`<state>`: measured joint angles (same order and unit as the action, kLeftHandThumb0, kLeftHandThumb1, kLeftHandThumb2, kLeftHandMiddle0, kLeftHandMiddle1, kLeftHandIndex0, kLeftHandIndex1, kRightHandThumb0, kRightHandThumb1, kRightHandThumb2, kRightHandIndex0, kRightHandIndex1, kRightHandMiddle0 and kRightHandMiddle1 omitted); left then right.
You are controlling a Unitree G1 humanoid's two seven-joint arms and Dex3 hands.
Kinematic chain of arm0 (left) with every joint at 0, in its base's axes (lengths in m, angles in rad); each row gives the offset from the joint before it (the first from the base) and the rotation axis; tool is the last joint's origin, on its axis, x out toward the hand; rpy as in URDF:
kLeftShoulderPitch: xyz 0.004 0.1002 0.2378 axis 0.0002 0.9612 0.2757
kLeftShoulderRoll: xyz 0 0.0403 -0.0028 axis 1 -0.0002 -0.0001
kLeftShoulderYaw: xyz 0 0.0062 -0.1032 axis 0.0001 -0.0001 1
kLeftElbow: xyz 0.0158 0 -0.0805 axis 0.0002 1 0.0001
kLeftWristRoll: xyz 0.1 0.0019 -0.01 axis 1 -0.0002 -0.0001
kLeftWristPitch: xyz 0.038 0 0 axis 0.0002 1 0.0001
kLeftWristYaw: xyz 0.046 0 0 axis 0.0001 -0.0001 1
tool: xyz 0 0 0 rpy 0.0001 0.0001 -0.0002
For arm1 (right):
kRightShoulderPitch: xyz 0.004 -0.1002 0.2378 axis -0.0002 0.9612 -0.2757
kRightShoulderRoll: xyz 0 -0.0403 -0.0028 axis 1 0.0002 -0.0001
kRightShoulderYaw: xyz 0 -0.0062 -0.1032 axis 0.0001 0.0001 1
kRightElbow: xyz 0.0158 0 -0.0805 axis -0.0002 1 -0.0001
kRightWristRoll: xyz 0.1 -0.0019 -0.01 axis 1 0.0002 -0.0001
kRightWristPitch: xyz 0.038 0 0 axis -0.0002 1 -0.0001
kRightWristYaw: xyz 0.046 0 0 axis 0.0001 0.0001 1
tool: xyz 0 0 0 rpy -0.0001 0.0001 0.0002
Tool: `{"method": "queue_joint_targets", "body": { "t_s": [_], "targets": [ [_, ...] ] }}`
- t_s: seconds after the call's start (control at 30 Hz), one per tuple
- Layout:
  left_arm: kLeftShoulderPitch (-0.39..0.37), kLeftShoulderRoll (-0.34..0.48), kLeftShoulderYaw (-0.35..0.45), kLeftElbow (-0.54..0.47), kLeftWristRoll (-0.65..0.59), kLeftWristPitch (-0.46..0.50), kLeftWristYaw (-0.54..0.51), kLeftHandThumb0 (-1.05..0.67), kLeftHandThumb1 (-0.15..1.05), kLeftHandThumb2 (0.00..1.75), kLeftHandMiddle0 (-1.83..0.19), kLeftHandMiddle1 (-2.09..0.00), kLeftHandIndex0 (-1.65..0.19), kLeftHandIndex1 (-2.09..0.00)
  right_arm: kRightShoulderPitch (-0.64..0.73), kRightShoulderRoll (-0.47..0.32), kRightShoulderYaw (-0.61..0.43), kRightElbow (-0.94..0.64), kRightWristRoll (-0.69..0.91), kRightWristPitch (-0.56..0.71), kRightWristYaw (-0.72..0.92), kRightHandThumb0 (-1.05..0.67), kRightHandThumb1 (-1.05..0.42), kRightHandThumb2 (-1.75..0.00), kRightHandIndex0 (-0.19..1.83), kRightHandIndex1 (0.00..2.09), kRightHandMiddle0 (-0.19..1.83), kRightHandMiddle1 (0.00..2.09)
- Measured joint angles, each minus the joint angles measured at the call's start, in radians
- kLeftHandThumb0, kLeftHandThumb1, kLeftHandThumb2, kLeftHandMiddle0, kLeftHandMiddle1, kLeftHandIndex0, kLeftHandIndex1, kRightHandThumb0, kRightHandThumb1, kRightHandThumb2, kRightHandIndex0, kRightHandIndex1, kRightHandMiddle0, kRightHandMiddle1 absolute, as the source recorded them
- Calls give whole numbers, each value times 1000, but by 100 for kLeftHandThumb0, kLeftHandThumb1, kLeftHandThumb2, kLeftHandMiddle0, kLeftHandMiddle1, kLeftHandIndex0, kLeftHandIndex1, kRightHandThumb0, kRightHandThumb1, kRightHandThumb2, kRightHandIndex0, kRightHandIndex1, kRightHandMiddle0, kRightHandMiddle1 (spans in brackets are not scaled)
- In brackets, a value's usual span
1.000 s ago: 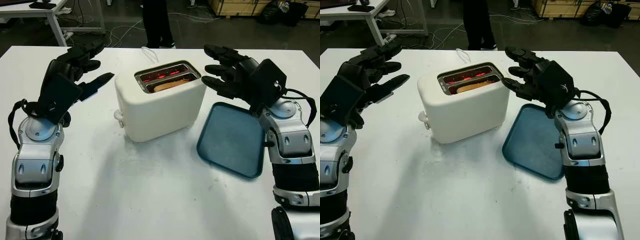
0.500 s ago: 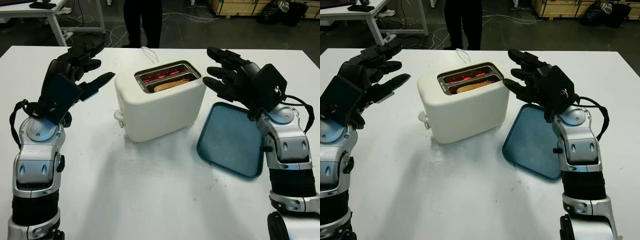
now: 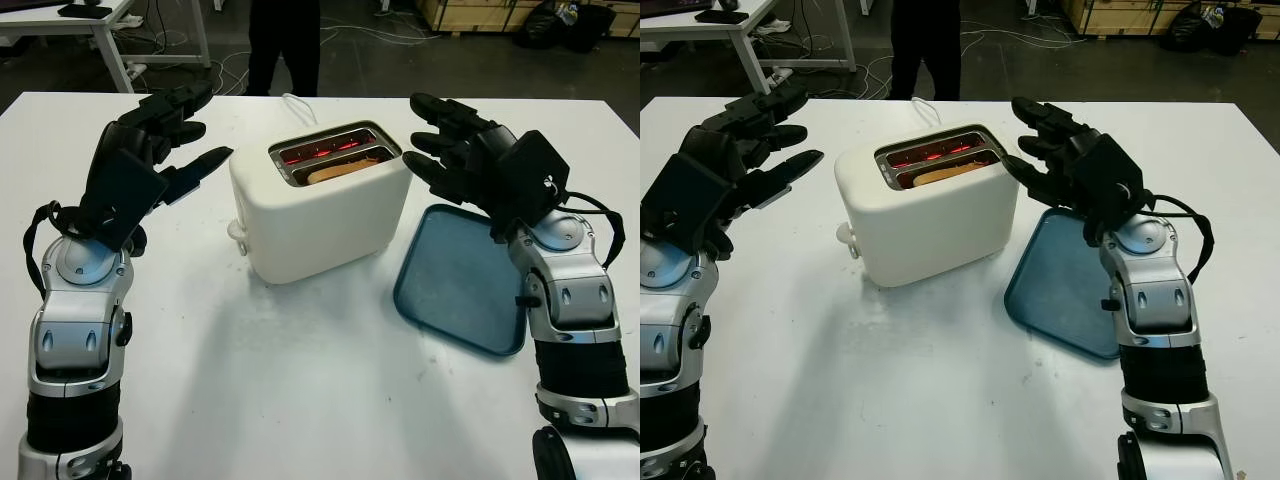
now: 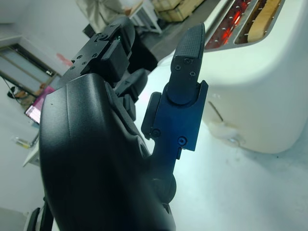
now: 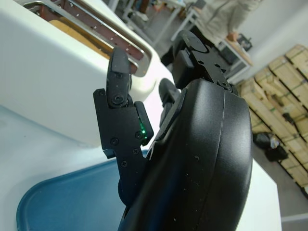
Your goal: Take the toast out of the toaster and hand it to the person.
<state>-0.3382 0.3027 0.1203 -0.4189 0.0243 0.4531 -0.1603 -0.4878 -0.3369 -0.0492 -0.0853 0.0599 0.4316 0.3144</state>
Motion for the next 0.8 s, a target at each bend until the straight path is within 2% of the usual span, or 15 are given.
{"method": "queue_joint_targets", "body": {
  "t_s": [0.43,0.8],
  "targets": [
    [0,0,0,0,0,0,-4,-48,92,5,-13,-87,-51,-1,0,3,-1,11,3,-1,0,-32,-92,-32,0,70,36,3],
    [0,0,0,0,0,0,-4,-47,92,5,-12,-86,-50,-1,0,4,-1,12,2,-1,0,-33,-92,-33,0,66,33,2]
  ]
}}
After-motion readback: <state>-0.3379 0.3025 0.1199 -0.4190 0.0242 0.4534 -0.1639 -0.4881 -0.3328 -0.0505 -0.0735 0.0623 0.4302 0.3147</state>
